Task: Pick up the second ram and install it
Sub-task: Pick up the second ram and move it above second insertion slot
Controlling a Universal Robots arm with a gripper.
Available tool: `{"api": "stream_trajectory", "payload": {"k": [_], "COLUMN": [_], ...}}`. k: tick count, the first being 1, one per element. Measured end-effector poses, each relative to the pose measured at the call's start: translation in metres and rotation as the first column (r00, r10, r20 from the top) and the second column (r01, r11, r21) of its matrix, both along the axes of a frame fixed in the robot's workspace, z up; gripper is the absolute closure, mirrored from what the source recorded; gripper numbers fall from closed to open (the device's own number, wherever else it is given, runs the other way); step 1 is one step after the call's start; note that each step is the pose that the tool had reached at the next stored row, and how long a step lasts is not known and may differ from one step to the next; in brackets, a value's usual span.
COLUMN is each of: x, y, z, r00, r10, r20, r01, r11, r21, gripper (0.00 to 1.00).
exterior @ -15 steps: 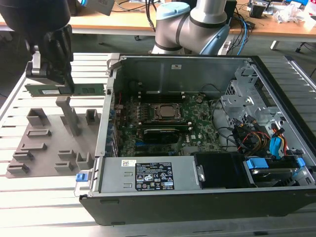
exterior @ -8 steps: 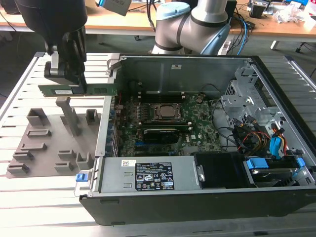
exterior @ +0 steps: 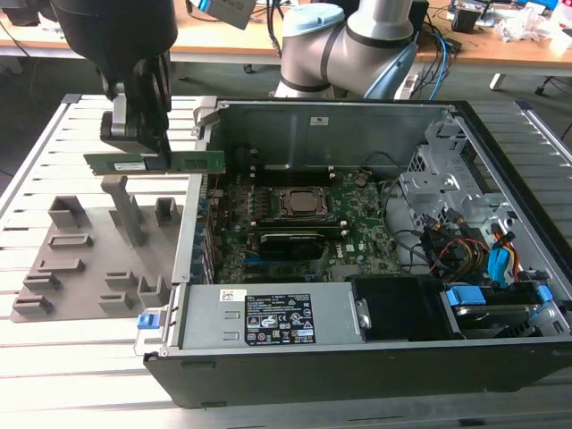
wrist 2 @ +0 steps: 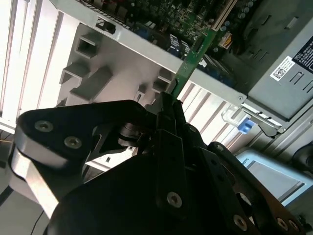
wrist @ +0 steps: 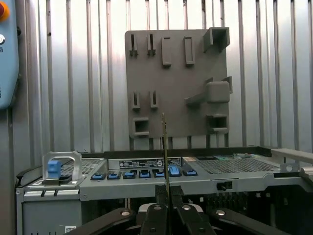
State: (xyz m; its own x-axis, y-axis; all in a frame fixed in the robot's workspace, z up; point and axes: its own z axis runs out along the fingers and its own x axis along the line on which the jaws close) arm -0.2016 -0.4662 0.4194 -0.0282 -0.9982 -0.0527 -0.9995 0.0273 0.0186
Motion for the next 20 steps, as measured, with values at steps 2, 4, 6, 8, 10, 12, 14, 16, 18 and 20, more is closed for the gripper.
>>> {"api": "stream_trajectory", "payload": {"k": [2,4,6,8,10,12,14,16,18,20], "x": [0.005,0.01,0.015,0.018,0.025,0.032,0.037,0.041,0.049,0.055], "y": [0.0,0.0,0.0,0.0,0.0,0.0,0.0,0.0,0.0,0.0], "z": [0.0,0.0,0.0,0.0,0.0,0.0,0.0,0.0,0.0,0.0], "r00": [1.0,1.0,1.0,1.0,1.0,1.0,1.0,1.0,1.0,1.0], "r10": [0.0,0.0,0.0,0.0,0.0,0.0,0.0,0.0,0.0,0.0], "r20": [0.0,0.0,0.0,0.0,0.0,0.0,0.0,0.0,0.0,0.0], "r01": [0.0,0.0,0.0,0.0,0.0,0.0,0.0,0.0,0.0,0.0], "r11": [1.0,1.0,1.0,1.0,1.0,1.0,1.0,1.0,1.0,1.0], "r21": [0.0,-0.0001,0.0,0.0,0.0,0.0,0.0,0.0,0.0,0.0], "gripper": [0.86,0.86,0.86,0.86,0.86,0.86,0.86,0.86,0.86,0.86]}}
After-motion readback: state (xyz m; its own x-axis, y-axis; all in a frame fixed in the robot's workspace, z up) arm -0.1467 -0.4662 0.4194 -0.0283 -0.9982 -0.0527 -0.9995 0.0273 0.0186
